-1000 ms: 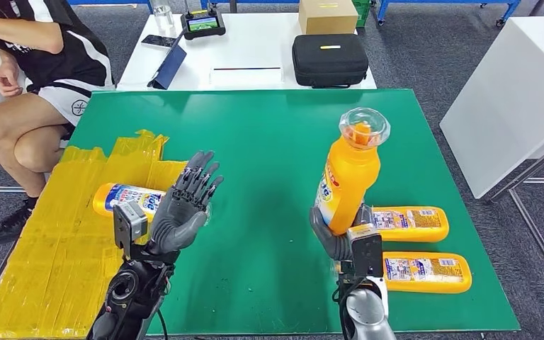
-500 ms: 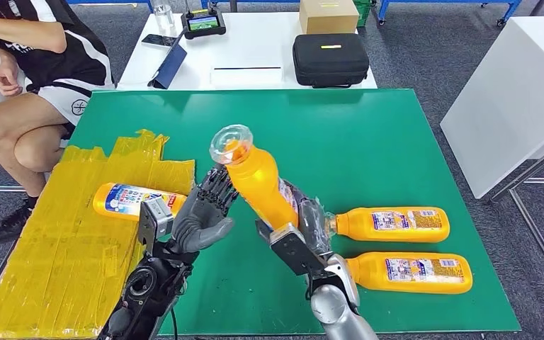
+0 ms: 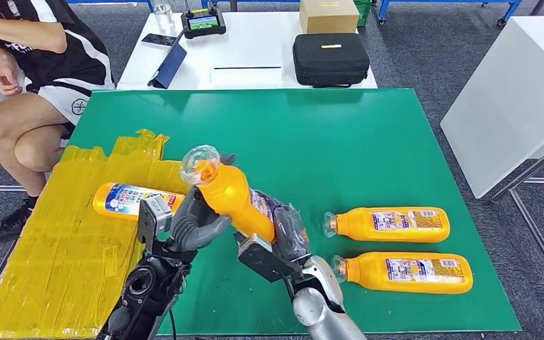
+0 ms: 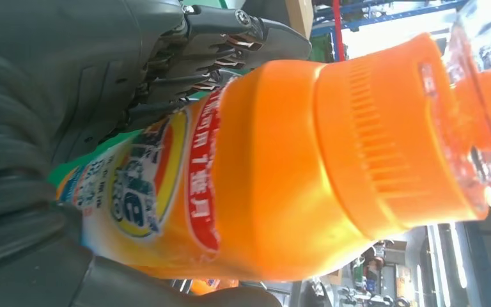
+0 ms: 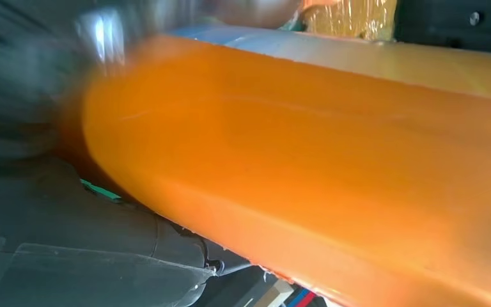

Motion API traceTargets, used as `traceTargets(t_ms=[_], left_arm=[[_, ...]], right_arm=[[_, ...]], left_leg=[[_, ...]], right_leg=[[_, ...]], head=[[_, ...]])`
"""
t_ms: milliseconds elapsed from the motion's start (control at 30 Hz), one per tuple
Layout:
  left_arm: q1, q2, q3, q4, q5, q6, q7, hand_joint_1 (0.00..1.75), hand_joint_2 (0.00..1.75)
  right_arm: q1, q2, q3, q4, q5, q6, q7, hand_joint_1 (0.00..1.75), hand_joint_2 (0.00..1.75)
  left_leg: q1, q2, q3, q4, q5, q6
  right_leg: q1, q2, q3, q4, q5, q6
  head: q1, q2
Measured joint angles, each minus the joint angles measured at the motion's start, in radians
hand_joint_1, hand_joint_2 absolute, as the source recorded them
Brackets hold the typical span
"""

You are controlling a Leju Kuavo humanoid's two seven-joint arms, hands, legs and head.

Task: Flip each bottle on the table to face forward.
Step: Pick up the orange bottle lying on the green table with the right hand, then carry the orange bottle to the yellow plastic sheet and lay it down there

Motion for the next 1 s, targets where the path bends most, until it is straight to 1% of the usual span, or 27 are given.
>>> traceTargets(t_ms=[300,333,433,467,500,633,867,1000], left_arm=[[0.001,0.000,0.008,0.031,0.002,0.001,-0.012,0.00,1.75],[0.001,0.000,0.009,0.035,0.003,0.001,-0.015,0.07,1.75],[0.001,0.000,0.013,0.049,0.011,0.005,-0.023,0.51,1.75],[0.001,0.000,0.014,0.054,0.017,0.006,-0.026,0.58,1.75],[0.001,0.000,0.014,0.060,0.027,0.005,-0.028,0.58,1.75],[0.000,0.000,0.019,0.082,0.070,-0.009,-0.029,1.75,1.75],[0.001,0.000,0.019,0.107,0.119,-0.030,-0.027,1.75,1.75],[0.000,0.001,0.011,0.121,0.139,-0.033,-0.029,1.75,1.75]], right_arm=[[-0.014,0.004,0.021,0.054,0.003,-0.016,-0.020,1.75,1.75],[-0.015,0.004,0.024,0.057,0.001,-0.017,-0.021,1.75,1.75],[-0.016,0.004,0.036,0.065,-0.014,-0.019,-0.026,1.75,1.75],[-0.016,0.003,0.040,0.066,-0.022,-0.020,-0.029,1.75,1.75],[-0.016,0.002,0.045,0.068,-0.032,-0.020,-0.032,1.75,1.75],[-0.016,-0.010,0.067,0.068,-0.068,-0.017,-0.042,1.75,1.75],[0.003,-0.038,0.099,0.044,-0.124,-0.015,-0.066,1.75,1.75],[0.015,-0.058,0.117,0.019,-0.136,-0.015,-0.063,1.75,1.75]], left_leg=[[0.000,0.000,0.000,0.000,0.000,0.000],[0.000,0.000,0.000,0.000,0.000,0.000],[0.000,0.000,0.000,0.000,0.000,0.000],[0.000,0.000,0.000,0.000,0.000,0.000],[0.000,0.000,0.000,0.000,0.000,0.000],[0.000,0.000,0.000,0.000,0.000,0.000],[0.000,0.000,0.000,0.000,0.000,0.000],[0.000,0.000,-0.001,0.000,0.000,0.000]], right_leg=[[0.000,0.000,0.000,0.000,0.000,0.000],[0.000,0.000,0.000,0.000,0.000,0.000],[0.000,0.000,0.000,0.000,0.000,0.000],[0.000,0.000,0.000,0.000,0.000,0.000],[0.000,0.000,0.000,0.000,0.000,0.000],[0.000,0.000,-0.001,0.000,0.000,0.000],[0.000,0.000,-0.001,0.000,0.000,0.000],[0.000,0.000,-0.001,0.000,0.000,0.000]], head=[[0.000,0.000],[0.000,0.000],[0.000,0.000],[0.000,0.000],[0.000,0.000],[0.000,0.000],[0.000,0.000],[0.000,0.000]])
